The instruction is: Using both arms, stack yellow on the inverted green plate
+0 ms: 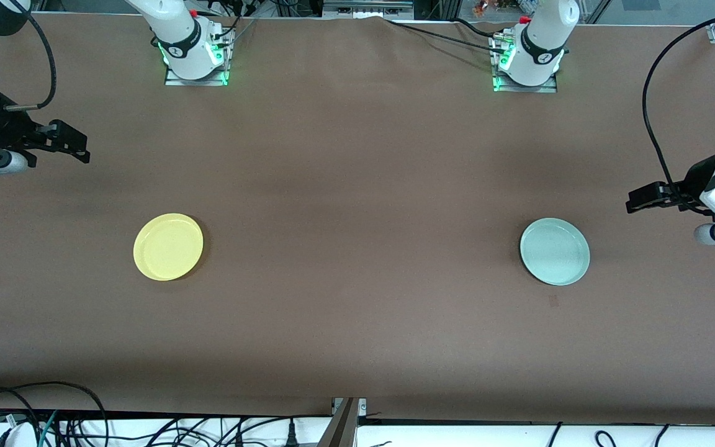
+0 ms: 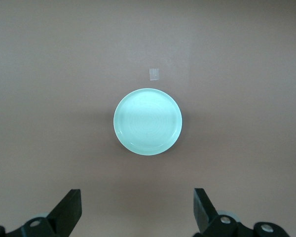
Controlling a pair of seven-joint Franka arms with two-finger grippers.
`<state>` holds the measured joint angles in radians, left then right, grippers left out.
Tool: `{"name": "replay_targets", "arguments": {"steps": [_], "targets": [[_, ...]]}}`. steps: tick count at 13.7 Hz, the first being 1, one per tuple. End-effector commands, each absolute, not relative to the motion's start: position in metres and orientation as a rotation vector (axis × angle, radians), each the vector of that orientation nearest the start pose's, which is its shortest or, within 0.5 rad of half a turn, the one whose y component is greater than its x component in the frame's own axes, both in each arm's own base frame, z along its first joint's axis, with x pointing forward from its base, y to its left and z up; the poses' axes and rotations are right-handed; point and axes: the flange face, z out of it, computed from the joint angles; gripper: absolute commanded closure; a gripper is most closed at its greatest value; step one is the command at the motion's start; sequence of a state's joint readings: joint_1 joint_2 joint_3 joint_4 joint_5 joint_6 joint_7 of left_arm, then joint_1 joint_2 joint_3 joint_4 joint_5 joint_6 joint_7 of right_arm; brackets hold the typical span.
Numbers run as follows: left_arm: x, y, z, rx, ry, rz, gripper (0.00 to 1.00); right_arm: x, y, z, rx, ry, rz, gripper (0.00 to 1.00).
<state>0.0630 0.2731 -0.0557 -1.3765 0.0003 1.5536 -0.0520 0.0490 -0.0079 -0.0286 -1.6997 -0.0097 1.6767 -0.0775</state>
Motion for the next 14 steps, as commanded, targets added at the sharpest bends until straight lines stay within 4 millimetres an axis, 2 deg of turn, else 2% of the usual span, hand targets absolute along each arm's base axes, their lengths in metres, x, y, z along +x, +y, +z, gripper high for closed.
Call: {"name": "replay_targets", "arguments": {"steps": [1, 9, 11, 14], "targets": [[0.636, 0.01, 0.557, -3.152, -0.072, 0.135, 0.0, 0.56, 0.012, 0.582, -3.155, -0.158, 0.027, 0.0], [0.636, 0.008, 0.557, -3.151, -0.065, 0.133, 0.0, 0.559, 0.012, 0.581, -3.153, -0.152, 0.03, 0.0], [0.644, 0.011, 0.557, -3.152, -0.071, 0.121, 0.0, 0.56, 0.011, 0.582, -3.153, -0.15, 0.025, 0.0], [0.649, 0.021, 0.544, -3.155, -0.093, 0.147, 0.0, 0.559, 0.012, 0.581, -3.153, -0.152, 0.03, 0.0]]}}
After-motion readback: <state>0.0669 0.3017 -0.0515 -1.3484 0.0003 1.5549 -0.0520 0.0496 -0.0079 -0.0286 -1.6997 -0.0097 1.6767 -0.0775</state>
